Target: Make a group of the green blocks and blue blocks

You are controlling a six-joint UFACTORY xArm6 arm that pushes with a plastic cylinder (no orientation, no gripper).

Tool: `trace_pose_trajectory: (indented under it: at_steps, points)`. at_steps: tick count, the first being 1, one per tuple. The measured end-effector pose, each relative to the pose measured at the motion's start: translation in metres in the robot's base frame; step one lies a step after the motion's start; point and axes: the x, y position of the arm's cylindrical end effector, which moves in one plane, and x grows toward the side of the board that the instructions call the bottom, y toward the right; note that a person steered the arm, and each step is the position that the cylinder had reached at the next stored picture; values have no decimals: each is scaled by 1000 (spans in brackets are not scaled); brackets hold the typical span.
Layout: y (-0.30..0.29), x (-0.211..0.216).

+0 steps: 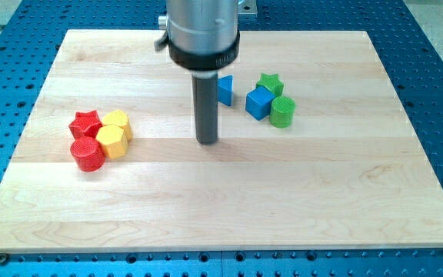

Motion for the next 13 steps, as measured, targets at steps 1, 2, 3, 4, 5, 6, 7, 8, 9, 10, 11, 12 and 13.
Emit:
trace_pose_trajectory:
  at_steps: [1,2,3,4,5,6,7,8,9,10,11,12,13]
  points:
    - [68,-4]
    - [70,-25]
    - [106,-23]
    - [118,-46]
    - [118,-59]
    - [118,-73]
    - [161,-58]
    - [217,-105]
    - [185,-159]
    - [139,-160]
    - [111,-153]
    - [84,-147]
    - [65,-148]
